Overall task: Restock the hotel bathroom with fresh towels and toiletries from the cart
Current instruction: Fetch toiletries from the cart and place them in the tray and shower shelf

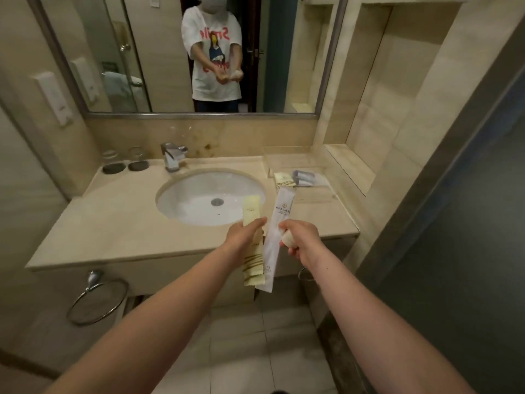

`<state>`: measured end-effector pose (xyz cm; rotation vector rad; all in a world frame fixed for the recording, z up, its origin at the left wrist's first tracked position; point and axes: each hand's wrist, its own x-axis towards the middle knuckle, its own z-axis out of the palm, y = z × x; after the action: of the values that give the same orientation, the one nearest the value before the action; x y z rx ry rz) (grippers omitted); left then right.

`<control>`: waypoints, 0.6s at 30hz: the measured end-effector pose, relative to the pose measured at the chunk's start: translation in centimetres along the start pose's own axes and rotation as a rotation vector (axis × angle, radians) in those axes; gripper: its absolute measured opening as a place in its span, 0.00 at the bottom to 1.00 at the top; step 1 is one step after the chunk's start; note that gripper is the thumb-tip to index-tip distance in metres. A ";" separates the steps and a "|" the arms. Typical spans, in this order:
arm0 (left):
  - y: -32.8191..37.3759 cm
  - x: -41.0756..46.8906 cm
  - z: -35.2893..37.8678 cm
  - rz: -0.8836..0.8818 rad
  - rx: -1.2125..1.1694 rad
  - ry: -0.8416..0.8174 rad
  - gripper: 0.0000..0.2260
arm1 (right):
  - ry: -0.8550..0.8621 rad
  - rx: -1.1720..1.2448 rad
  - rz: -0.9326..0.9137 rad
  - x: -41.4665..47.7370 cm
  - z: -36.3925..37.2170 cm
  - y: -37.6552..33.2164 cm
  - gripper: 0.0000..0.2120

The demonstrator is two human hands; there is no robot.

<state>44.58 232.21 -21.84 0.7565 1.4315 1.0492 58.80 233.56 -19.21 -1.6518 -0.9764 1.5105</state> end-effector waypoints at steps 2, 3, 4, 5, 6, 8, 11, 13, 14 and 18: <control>0.9 2.9 0.1 -0.039 -0.017 -0.018 0.14 | 0.007 0.003 -0.008 2.5 0.2 -1.3 0.03; 1.2 4.3 0.2 -0.057 -0.012 -0.025 0.14 | 0.013 0.004 -0.005 3.8 0.2 -1.9 0.04; 1.4 5.7 0.5 -0.074 0.001 -0.022 0.14 | 0.018 0.008 0.001 5.0 0.3 -2.4 0.03; 1.9 7.5 0.9 -0.090 0.013 -0.018 0.13 | 0.022 0.006 0.013 6.9 0.4 -3.0 0.03; 2.0 8.4 1.1 -0.100 0.017 -0.013 0.11 | 0.020 0.003 0.022 7.8 0.4 -3.2 0.03; 2.8 11.2 2.0 -0.118 0.007 -0.013 0.09 | 0.017 -0.021 0.035 10.9 0.2 -4.0 0.04; 4.0 15.9 3.3 -0.158 -0.015 -0.010 0.10 | 0.016 -0.060 0.035 16.0 -0.3 -6.0 0.07; 5.2 19.1 4.6 -0.181 -0.024 -0.014 0.08 | 0.017 -0.076 0.028 19.6 -0.9 -8.0 0.07; 5.9 20.7 5.4 -0.186 -0.018 -0.013 0.07 | 0.015 -0.086 0.024 21.5 -1.3 -9.0 0.07; 9.0 26.9 8.8 -0.204 0.002 0.003 0.07 | -0.013 -0.133 0.012 28.4 -3.0 -12.9 0.08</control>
<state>48.32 261.54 -24.12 0.5968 1.4789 0.8919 62.02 264.65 -21.32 -1.7446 -1.0962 1.4946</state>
